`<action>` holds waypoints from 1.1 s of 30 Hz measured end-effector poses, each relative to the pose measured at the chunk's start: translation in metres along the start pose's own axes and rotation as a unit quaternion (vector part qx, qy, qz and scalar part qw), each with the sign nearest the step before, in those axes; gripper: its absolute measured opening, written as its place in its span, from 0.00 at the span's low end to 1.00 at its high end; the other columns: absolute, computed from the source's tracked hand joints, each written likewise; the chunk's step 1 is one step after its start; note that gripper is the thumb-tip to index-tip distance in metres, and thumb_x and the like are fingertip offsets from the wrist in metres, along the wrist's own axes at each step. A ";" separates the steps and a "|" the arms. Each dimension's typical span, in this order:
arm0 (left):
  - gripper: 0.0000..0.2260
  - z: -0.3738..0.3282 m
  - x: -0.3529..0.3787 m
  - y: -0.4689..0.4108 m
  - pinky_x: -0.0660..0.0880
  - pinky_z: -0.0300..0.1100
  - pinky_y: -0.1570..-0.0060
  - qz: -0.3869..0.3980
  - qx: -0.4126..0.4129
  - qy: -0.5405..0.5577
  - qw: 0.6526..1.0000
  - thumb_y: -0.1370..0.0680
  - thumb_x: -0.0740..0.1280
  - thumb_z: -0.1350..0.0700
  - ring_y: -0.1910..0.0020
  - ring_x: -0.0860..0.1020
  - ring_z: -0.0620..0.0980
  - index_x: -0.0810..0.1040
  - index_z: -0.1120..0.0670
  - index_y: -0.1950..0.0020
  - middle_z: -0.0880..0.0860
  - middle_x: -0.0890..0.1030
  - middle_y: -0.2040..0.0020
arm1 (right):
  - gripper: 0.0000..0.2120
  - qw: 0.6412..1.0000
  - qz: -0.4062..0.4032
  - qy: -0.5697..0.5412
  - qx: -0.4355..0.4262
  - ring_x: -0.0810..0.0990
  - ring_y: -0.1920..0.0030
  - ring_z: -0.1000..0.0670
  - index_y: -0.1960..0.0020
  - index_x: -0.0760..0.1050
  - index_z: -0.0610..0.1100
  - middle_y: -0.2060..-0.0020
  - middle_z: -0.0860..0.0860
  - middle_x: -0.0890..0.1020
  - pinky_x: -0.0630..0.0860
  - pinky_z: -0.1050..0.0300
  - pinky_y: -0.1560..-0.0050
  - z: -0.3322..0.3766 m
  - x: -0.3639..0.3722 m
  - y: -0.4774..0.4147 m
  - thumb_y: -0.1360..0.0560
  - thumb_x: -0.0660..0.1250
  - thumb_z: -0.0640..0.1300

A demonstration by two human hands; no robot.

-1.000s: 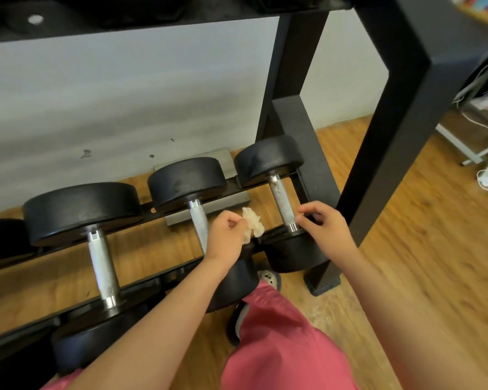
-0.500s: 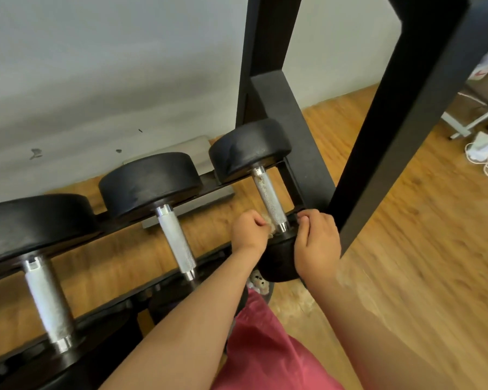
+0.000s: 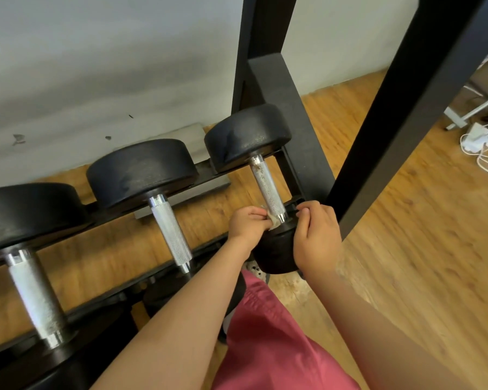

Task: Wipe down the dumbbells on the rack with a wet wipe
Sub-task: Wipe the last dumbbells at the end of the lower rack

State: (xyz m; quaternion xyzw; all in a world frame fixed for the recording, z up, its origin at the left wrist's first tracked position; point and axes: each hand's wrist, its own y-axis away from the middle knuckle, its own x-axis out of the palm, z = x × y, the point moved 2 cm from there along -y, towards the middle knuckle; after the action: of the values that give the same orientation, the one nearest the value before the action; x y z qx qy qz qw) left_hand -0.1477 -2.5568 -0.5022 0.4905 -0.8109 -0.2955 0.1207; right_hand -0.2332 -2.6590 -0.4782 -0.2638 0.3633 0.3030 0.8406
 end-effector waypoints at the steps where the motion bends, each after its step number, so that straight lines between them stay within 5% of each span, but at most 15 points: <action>1: 0.13 -0.001 -0.001 0.001 0.71 0.37 0.50 0.007 -0.001 -0.002 1.000 0.26 0.72 0.65 0.48 0.79 0.48 0.80 0.59 0.42 0.55 0.82 0.45 | 0.18 1.000 -0.001 -0.003 0.001 0.71 0.53 0.55 0.51 0.77 0.43 0.58 0.51 0.79 0.62 0.59 0.58 0.000 0.000 0.000 0.20 0.50 0.48; 12: 0.15 0.002 0.012 -0.003 0.75 0.43 0.45 -0.007 -0.023 -0.002 1.000 0.28 0.76 0.55 0.45 0.78 0.50 0.79 0.55 0.44 0.53 0.82 0.45 | 0.17 1.000 -0.006 -0.001 0.002 0.72 0.52 0.54 0.52 0.77 0.43 0.58 0.52 0.79 0.64 0.59 0.57 0.001 -0.001 0.000 0.21 0.50 0.47; 15: 0.08 0.000 0.013 -0.004 0.75 0.41 0.48 0.007 -0.006 -0.003 1.000 0.26 0.74 0.57 0.47 0.80 0.50 0.80 0.54 0.49 0.54 0.83 0.47 | 0.19 1.000 -0.008 -0.002 0.000 0.72 0.52 0.54 0.52 0.77 0.43 0.59 0.52 0.79 0.63 0.60 0.58 0.001 0.000 0.000 0.21 0.49 0.49; 19: 0.13 -0.001 0.007 -0.003 0.72 0.38 0.52 0.007 0.006 -0.013 1.000 0.26 0.74 0.58 0.50 0.79 0.48 0.81 0.58 0.43 0.51 0.82 0.51 | 0.19 1.000 -0.003 0.000 0.001 0.72 0.52 0.54 0.52 0.77 0.43 0.59 0.51 0.79 0.63 0.59 0.58 0.001 0.000 0.000 0.21 0.49 0.49; 22: 0.10 0.001 0.003 -0.005 0.71 0.36 0.54 -0.027 0.017 -0.031 0.999 0.27 0.75 0.60 0.54 0.77 0.47 0.82 0.59 0.47 0.51 0.80 0.54 | 0.18 1.000 0.002 -0.002 0.005 0.72 0.52 0.54 0.51 0.77 0.43 0.58 0.52 0.78 0.64 0.58 0.57 0.001 -0.001 0.000 0.21 0.50 0.47; 26: 0.07 0.005 0.001 -0.004 0.75 0.41 0.50 -0.047 0.022 -0.030 0.998 0.28 0.75 0.60 0.51 0.79 0.49 0.83 0.56 0.52 0.51 0.82 0.53 | 0.18 1.000 0.003 0.002 0.011 0.72 0.52 0.55 0.51 0.77 0.43 0.58 0.51 0.78 0.62 0.59 0.58 0.002 -0.001 0.001 0.21 0.50 0.48; 29: 0.12 0.002 0.005 -0.006 0.74 0.42 0.48 -0.006 0.008 -0.036 0.999 0.28 0.76 0.56 0.50 0.78 0.48 0.81 0.56 0.47 0.50 0.81 0.52 | 0.17 1.000 0.002 -0.001 0.013 0.71 0.53 0.55 0.51 0.77 0.42 0.59 0.51 0.78 0.62 0.59 0.58 0.003 -0.002 0.001 0.21 0.51 0.46; 33: 0.07 0.000 0.005 -0.008 0.75 0.43 0.49 0.008 -0.003 -0.051 0.999 0.28 0.76 0.56 0.50 0.78 0.49 0.80 0.53 0.54 0.49 0.80 0.56 | 0.17 1.000 0.001 -0.003 0.014 0.71 0.52 0.55 0.52 0.77 0.42 0.60 0.54 0.75 0.63 0.59 0.57 0.006 -0.004 0.001 0.21 0.51 0.46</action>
State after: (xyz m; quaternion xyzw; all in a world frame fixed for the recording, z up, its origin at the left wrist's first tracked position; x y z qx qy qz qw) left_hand -0.1437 -2.5637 -0.5072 0.4682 -0.8187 -0.3220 0.0831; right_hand -0.2338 -2.6556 -0.4720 -0.2511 0.3656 0.2999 0.8446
